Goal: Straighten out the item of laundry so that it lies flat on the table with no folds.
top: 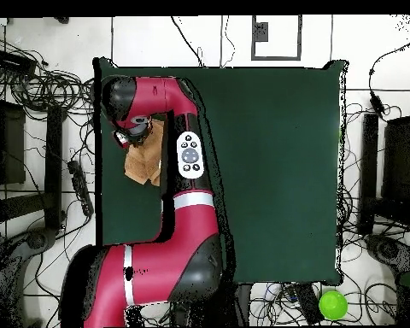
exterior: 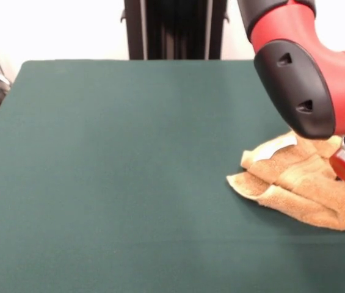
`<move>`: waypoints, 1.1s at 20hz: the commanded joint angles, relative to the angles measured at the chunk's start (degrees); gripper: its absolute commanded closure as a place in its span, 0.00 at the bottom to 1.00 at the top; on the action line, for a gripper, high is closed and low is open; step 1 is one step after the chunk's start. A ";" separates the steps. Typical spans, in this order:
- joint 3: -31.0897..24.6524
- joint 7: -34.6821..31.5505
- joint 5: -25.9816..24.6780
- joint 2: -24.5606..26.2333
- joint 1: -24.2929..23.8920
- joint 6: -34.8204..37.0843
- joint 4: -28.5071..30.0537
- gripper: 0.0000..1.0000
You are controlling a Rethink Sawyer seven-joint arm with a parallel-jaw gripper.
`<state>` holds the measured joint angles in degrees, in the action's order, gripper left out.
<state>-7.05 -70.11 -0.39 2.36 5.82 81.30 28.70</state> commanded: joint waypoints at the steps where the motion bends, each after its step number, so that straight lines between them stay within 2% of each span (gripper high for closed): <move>1: -7.13 8.23 0.42 -4.06 -0.15 -14.21 11.27 1.00; 7: -6.97 7.76 -0.68 -6.97 -0.71 -20.62 17.09 1.00; 13: -6.93 6.15 -1.31 -9.41 -1.30 -23.45 21.54 1.00; 22: -6.02 3.98 -1.48 -7.84 -0.96 -16.03 16.82 1.00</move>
<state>-7.17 -70.11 -1.27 -5.65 4.50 62.39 40.36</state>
